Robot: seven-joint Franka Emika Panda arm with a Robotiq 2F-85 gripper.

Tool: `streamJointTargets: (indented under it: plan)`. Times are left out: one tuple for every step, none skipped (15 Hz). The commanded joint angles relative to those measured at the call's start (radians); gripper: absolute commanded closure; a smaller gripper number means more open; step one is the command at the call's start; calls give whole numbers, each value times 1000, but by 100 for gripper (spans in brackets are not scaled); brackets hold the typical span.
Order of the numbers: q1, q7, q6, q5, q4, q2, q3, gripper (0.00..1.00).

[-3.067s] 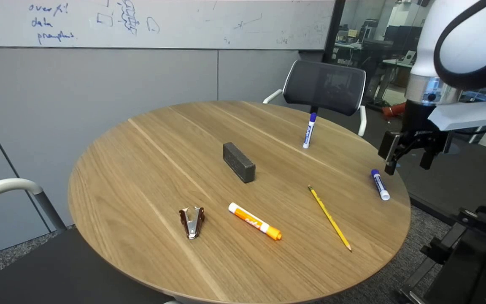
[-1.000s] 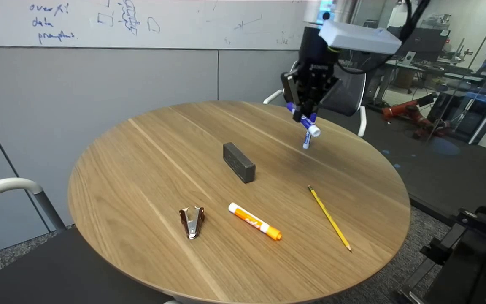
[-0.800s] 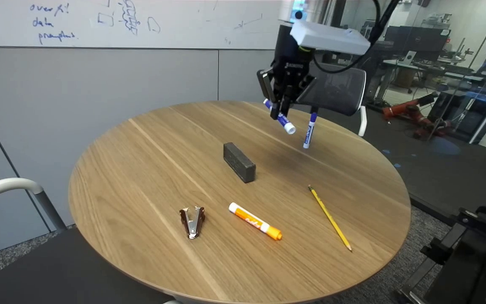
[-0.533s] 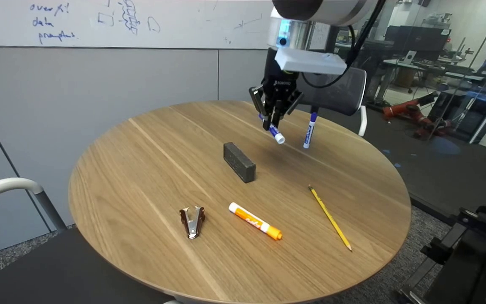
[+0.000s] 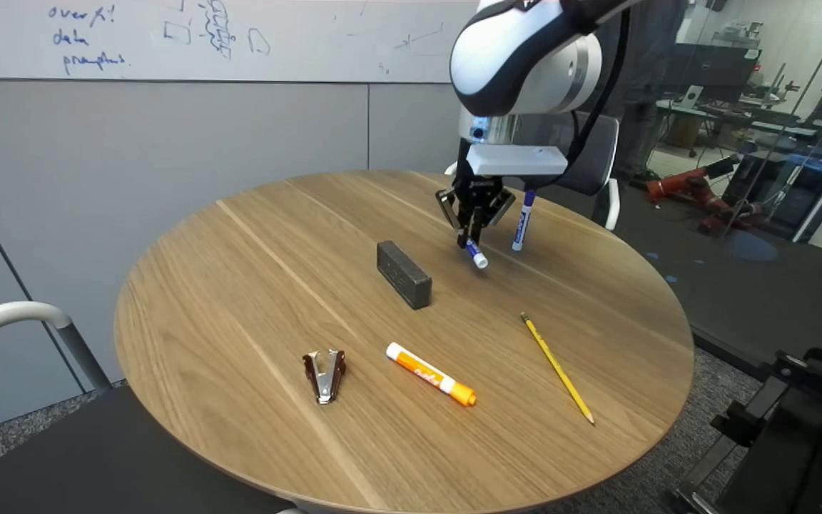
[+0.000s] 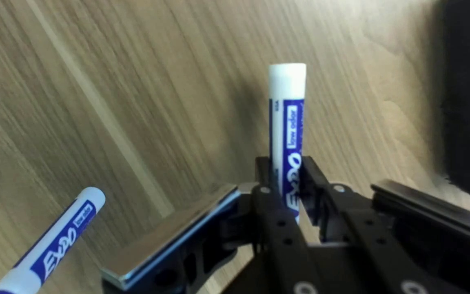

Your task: Move the marker closer to the black object

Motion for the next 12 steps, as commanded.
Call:
streamJointTargets:
  plan:
    - [-12,-1,-89,1,231,167,-14,95]
    - [-15,-2,-104,0,270,197,-14,95]
    - [-21,-1,-124,-3,319,232,-12,95]
    - [-23,-3,-151,-4,364,253,-12,55]
    - [-24,-7,-188,-6,409,269,-12,53]
    - [-25,-2,-237,-7,452,284,-15,47]
    - [-25,3,-277,-8,466,282,-17,41]
    - [-28,3,-310,-5,447,257,-17,32]
    - [-31,4,-359,-3,462,252,-16,26]
    - [-35,2,-413,0,469,235,-12,18]
    - [-40,-8,-451,7,449,204,-6,11]
    - [-49,5,-505,21,443,173,1,5]
